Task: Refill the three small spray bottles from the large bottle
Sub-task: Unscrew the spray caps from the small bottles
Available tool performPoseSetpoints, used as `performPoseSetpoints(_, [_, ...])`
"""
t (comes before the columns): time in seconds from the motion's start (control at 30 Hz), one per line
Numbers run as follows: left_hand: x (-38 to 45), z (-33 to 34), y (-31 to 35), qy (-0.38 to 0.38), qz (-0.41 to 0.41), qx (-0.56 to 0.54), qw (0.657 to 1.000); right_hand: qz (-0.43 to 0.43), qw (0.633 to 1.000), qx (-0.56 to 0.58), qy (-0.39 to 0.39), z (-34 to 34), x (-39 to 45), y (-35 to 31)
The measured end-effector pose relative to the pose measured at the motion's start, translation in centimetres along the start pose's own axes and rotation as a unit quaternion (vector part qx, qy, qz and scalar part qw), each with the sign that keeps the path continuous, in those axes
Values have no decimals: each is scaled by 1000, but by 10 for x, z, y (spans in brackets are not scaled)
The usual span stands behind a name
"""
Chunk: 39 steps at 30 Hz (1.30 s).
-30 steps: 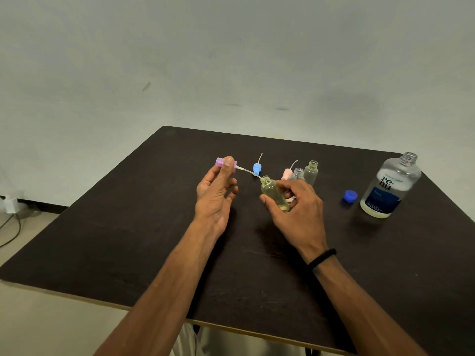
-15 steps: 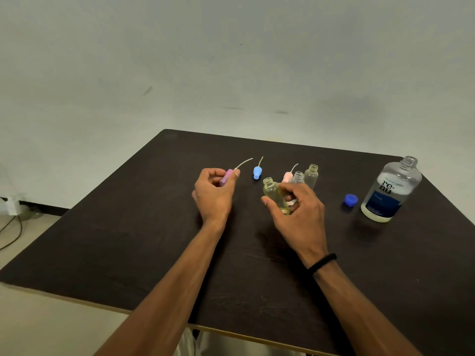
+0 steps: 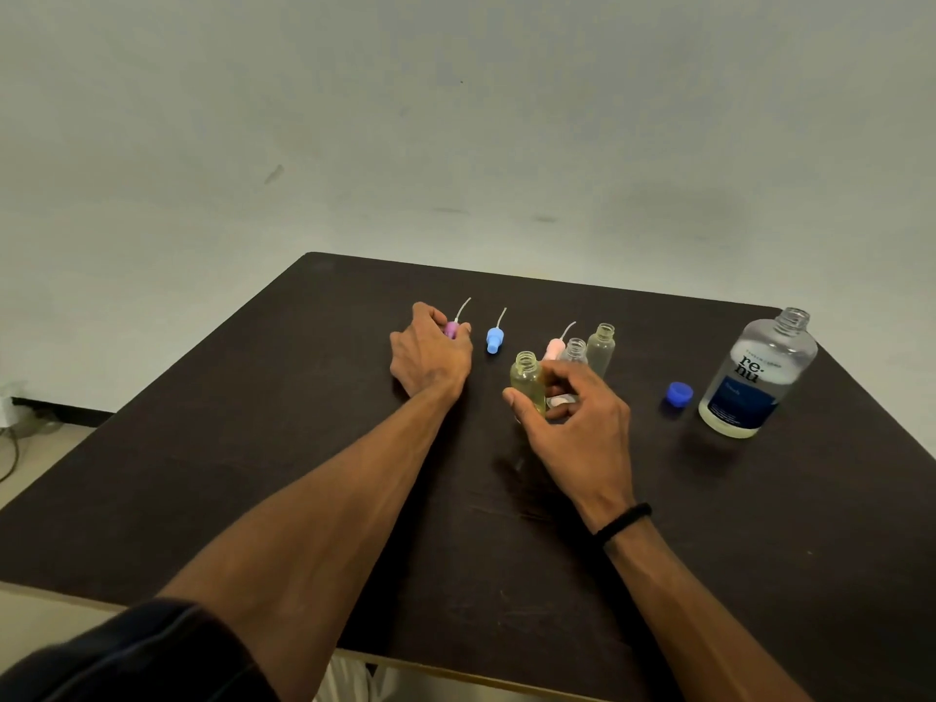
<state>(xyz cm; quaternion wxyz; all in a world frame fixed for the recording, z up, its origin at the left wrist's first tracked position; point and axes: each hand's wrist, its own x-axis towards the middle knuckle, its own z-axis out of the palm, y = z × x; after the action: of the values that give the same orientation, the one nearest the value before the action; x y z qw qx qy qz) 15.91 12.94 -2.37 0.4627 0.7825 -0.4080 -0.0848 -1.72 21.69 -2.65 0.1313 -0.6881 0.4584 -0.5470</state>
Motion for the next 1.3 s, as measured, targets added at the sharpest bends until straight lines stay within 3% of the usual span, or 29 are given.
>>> performPoseSetpoints(0.6, [7,6,-1,-35,20,46,998,77,996,39,-20,-4,-1,-3])
performPoseSetpoints(0.8, [-2,-3,-6,-5,30,-68,997,94,995,27,-30,-2,1,3])
performPoseSetpoints(0.93, [-25,-19,-13,-30,130,-142,981,95,995,25,-32,-2,1,0])
performPoseSetpoints(1.13, [-65,-47,-18,-95,256,-206,940,81,994,47,51,-5,-2,-9])
performPoseSetpoints(1.3, [-65,-42,-20,-170,269,-133,939,32,989,24,139,-12,1,-7])
